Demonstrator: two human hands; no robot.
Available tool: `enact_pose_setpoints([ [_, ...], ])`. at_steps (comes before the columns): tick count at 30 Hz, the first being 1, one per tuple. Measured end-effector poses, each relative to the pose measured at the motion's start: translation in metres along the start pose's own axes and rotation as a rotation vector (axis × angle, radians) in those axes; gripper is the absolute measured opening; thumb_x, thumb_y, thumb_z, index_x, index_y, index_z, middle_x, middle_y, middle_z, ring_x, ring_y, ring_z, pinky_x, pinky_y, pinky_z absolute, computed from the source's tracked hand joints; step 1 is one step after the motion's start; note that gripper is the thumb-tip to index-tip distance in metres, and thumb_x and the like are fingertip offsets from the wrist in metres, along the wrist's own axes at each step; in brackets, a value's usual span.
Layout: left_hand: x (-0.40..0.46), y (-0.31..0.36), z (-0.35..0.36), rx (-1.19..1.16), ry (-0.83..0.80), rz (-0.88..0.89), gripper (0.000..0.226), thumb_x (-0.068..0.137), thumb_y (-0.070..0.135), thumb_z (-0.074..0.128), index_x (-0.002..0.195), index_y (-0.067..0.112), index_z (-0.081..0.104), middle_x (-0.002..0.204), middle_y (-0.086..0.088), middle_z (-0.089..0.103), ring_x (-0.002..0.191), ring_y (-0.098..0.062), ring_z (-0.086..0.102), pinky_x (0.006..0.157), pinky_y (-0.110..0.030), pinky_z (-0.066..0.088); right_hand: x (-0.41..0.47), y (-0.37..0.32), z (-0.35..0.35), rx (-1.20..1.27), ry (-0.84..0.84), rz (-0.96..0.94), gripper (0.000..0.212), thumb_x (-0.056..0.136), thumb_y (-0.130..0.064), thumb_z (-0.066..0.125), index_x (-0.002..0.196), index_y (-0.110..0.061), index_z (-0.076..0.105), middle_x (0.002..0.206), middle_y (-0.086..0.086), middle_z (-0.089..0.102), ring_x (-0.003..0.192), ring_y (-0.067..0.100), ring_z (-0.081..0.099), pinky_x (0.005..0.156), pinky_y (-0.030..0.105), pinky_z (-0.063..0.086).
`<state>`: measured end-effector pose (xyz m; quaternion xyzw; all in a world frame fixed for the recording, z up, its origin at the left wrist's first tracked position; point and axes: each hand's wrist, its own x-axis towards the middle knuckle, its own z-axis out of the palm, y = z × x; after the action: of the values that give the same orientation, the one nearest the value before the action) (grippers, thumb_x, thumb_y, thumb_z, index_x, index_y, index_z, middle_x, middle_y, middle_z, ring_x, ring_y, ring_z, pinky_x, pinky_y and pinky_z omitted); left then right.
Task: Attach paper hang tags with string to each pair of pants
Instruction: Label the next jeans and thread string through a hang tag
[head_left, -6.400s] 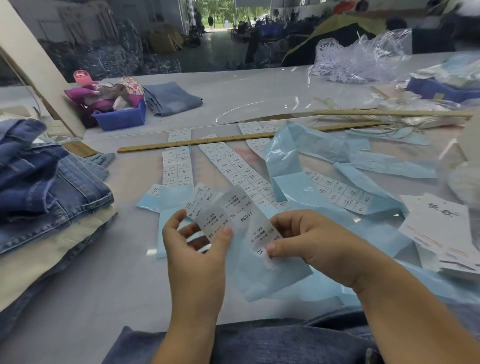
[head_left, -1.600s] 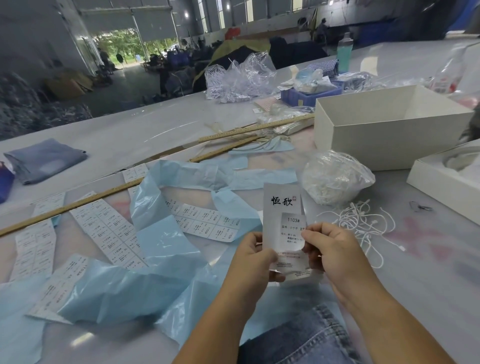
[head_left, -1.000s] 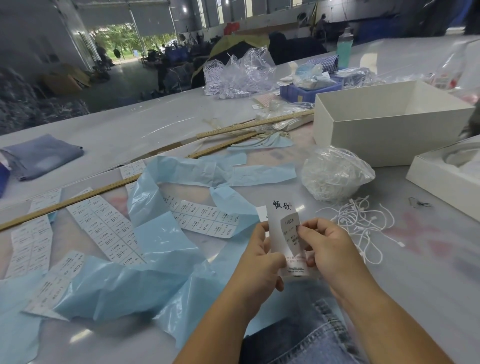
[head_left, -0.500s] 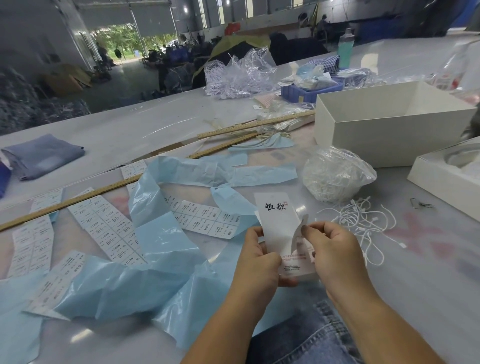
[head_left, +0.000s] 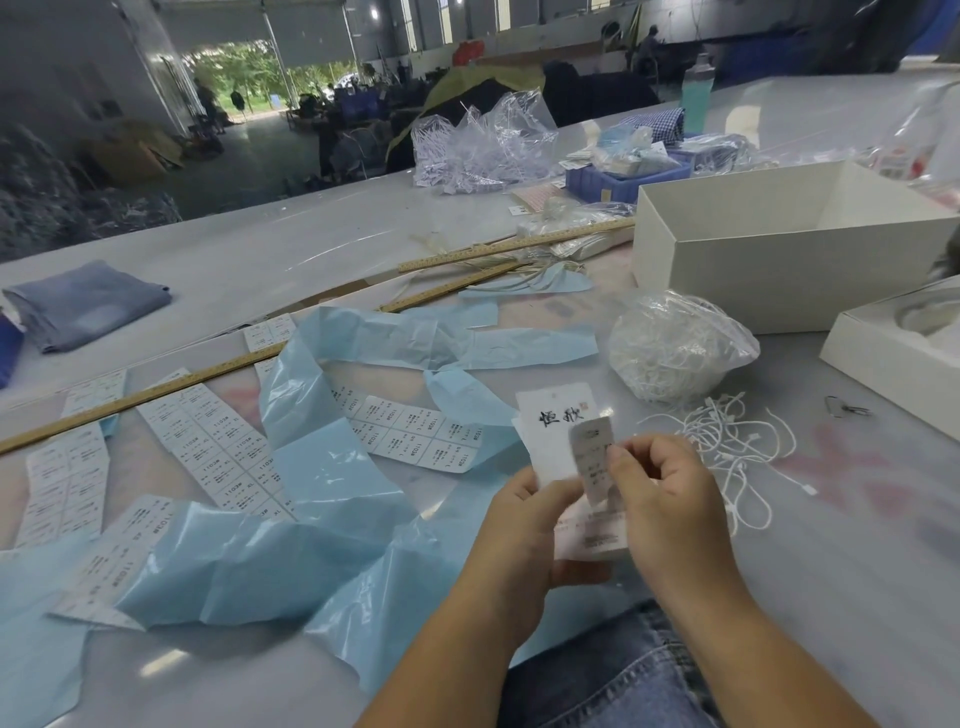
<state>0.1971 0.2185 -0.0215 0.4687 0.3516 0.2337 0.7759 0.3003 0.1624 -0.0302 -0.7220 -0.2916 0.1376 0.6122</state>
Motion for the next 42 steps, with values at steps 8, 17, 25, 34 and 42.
enact_pose_setpoints([
  [8,0.006,-0.002,-0.005,0.03,0.259,-0.017,0.018,0.1,0.026,0.054,0.104,0.015,0.068,0.083,-0.008,0.075,0.061,-0.015,0.069,0.048,-0.026,0.052,-0.004,-0.001,0.001,0.01,-0.051,-0.088,0.014,0.095,-0.019,0.06,0.08,-0.018,0.061,0.093,-0.003,0.055,0.077,0.001,0.056,0.064,0.009,0.043],
  [17,0.003,-0.001,-0.001,0.089,0.247,0.138,0.021,0.102,0.02,0.049,0.098,0.023,0.07,0.081,-0.004,0.075,0.066,-0.018,0.07,0.051,-0.03,0.054,-0.003,0.0,0.005,-0.11,-0.066,-0.153,0.014,0.092,-0.016,0.063,0.078,-0.021,0.061,0.094,-0.009,0.055,0.085,0.007,0.058,0.065,0.01,0.045],
  [25,-0.002,-0.003,0.008,0.067,0.079,0.215,0.027,0.104,0.015,0.042,0.103,0.016,0.069,0.088,-0.005,0.074,0.075,-0.017,0.068,0.072,-0.043,0.057,-0.005,0.001,0.003,-0.109,0.021,-0.1,0.019,0.088,-0.024,0.07,0.072,-0.022,0.06,0.066,-0.007,0.063,0.068,-0.002,0.059,0.053,0.008,0.043],
  [34,-0.002,-0.001,0.008,-0.057,0.052,0.095,0.028,0.103,0.021,0.042,0.105,0.015,0.07,0.084,-0.008,0.073,0.069,-0.02,0.069,0.055,-0.038,0.059,-0.004,0.004,0.005,-0.077,0.021,-0.056,0.018,0.09,-0.023,0.068,0.075,-0.021,0.059,0.069,-0.006,0.065,0.064,-0.001,0.061,0.049,0.011,0.045],
  [42,0.001,-0.005,0.003,-0.013,0.07,0.083,0.03,0.103,0.028,0.045,0.097,0.022,0.073,0.082,-0.007,0.073,0.067,-0.02,0.07,0.055,-0.036,0.057,-0.006,0.004,0.004,-0.057,0.012,-0.054,0.016,0.09,-0.025,0.068,0.076,-0.022,0.06,0.069,-0.006,0.066,0.065,-0.002,0.063,0.048,0.014,0.048],
])
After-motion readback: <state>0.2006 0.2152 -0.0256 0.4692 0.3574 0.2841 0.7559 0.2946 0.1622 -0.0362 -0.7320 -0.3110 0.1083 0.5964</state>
